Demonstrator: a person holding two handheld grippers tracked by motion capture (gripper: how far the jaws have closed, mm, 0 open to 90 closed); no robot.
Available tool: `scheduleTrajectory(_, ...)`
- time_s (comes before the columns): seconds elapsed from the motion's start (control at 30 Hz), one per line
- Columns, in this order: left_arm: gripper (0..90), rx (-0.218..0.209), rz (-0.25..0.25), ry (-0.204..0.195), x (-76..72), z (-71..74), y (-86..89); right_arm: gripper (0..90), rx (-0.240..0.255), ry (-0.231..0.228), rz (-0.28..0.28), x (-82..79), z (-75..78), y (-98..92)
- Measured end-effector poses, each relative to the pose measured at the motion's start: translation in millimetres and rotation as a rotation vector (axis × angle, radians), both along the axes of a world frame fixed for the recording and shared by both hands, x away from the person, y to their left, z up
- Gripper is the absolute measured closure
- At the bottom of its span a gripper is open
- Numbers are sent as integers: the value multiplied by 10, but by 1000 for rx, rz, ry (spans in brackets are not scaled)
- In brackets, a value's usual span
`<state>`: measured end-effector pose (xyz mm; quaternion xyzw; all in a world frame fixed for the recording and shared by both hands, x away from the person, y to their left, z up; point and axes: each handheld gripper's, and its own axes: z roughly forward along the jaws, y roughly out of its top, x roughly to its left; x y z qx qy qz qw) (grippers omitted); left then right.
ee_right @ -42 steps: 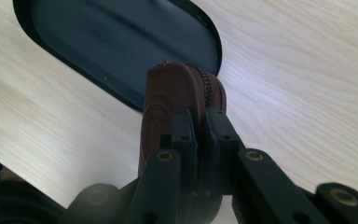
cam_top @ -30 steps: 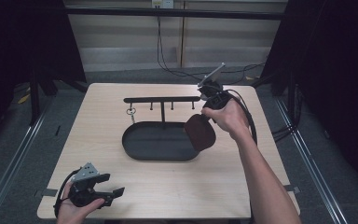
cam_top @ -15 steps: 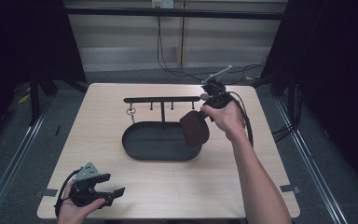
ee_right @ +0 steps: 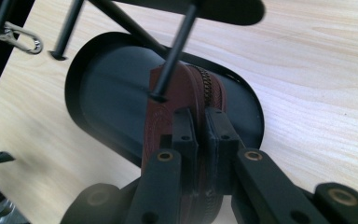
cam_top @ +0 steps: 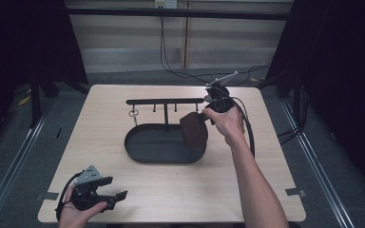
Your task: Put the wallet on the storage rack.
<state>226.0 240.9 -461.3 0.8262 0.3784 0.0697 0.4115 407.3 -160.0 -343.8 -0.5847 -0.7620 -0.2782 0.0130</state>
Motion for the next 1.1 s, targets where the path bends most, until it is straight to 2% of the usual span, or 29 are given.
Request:
scheduleTrajectory(0.13, 210, 2, -3, 2, 0, -1, -4, 837, 23, 4, -16, 9, -93, -49)
scheduleTrajectory(0.23, 210, 1, 0, 1, 4, -4, -14, 839, 50, -17, -44, 12, -166, -73)
scheduleTrajectory(0.4, 210, 5, -4, 3, 8, -4, -15, 839, 78, -25, -60, 35, -265, -59)
scheduleTrajectory(0.77, 211, 1, -4, 3, 7, -6, -21, 839, 131, -7, -80, 43, -518, -58)
scheduleTrajectory(0.87, 210, 5, -7, 3, 9, -5, -15, 839, 140, -8, -85, 40, -580, -52)
scheduleTrajectory(1.1, 210, 2, -7, 5, 9, -4, -17, 839, 146, 23, -87, 20, -743, -63)
